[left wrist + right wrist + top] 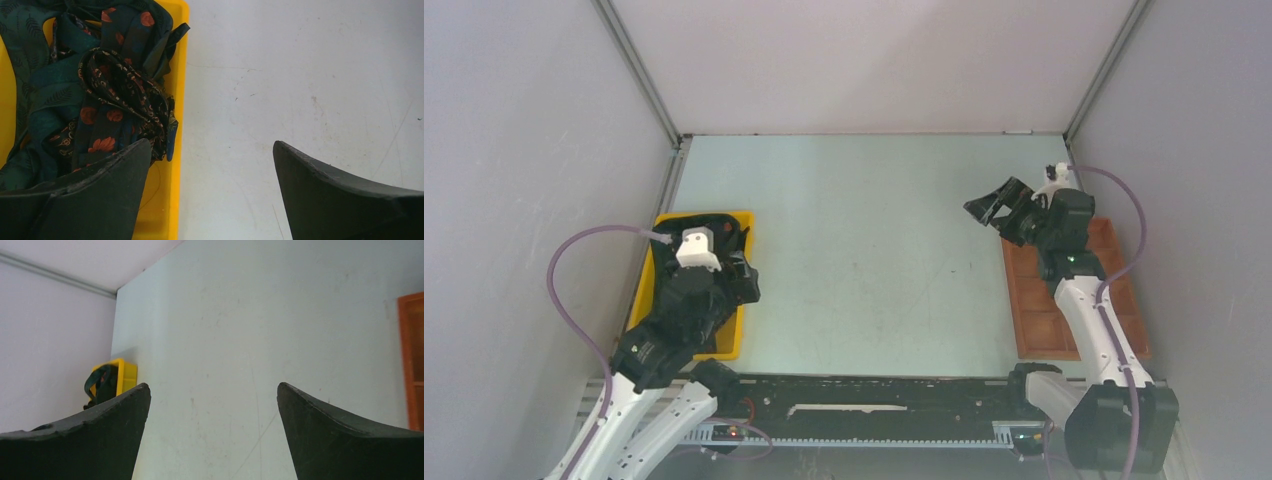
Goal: Roll the ties
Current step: Reset both arms
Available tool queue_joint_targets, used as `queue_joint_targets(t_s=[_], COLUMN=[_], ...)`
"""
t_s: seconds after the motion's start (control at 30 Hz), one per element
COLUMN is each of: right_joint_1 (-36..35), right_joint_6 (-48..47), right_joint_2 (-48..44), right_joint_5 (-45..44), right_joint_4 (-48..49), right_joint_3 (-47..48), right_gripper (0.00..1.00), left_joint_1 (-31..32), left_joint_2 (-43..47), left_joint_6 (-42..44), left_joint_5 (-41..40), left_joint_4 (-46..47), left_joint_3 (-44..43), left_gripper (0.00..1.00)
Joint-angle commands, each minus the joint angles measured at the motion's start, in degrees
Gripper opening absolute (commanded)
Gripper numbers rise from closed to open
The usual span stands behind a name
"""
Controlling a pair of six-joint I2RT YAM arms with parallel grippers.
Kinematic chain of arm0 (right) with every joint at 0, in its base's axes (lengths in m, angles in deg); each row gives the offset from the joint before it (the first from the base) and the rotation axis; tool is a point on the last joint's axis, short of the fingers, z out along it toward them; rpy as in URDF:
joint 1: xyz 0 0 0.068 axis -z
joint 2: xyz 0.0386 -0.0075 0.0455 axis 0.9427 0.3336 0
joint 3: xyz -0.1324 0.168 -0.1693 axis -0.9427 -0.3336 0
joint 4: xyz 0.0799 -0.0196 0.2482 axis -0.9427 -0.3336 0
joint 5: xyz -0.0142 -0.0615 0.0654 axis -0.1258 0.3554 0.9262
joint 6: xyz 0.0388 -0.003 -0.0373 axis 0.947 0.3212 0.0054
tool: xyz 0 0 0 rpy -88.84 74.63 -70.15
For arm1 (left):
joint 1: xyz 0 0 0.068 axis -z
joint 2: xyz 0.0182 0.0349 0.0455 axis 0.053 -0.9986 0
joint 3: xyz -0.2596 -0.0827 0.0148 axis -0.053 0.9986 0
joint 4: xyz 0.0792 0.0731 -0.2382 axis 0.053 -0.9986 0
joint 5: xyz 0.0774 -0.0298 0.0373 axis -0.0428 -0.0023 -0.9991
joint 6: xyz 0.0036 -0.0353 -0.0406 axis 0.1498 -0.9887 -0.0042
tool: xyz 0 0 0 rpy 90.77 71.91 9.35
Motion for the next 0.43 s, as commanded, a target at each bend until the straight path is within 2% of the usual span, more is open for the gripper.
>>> queue_joint_targets(t_s=[0.0,0.27,0.4], right_joint_1=[-2.03,-3.79,-6.96], right_joint_6=[0.09,-0.97,-1.67], right_joint_2=[-2.46,-2.43,-2.27], right_joint_5=[3.42,3.81,-0.85], right_joint_4=[6.96,9.00,6.85], right_joint_3=[-2.07,-2.70,-2.15], right_gripper=[1.00,1.00,1.00], left_joint_1=[0.15,0.15,0.15], left_joint_2=[0.77,1.41,1.45], left_joint_6=[-1.56,-2.24,-2.60], left_joint_5=[-2.83,-4.21,-5.14], left_joint_4=[1.43,1.13,0.94], left_joint_3=[1.26,1.62,1.88], left_gripper=[0.98,0.98,0.98])
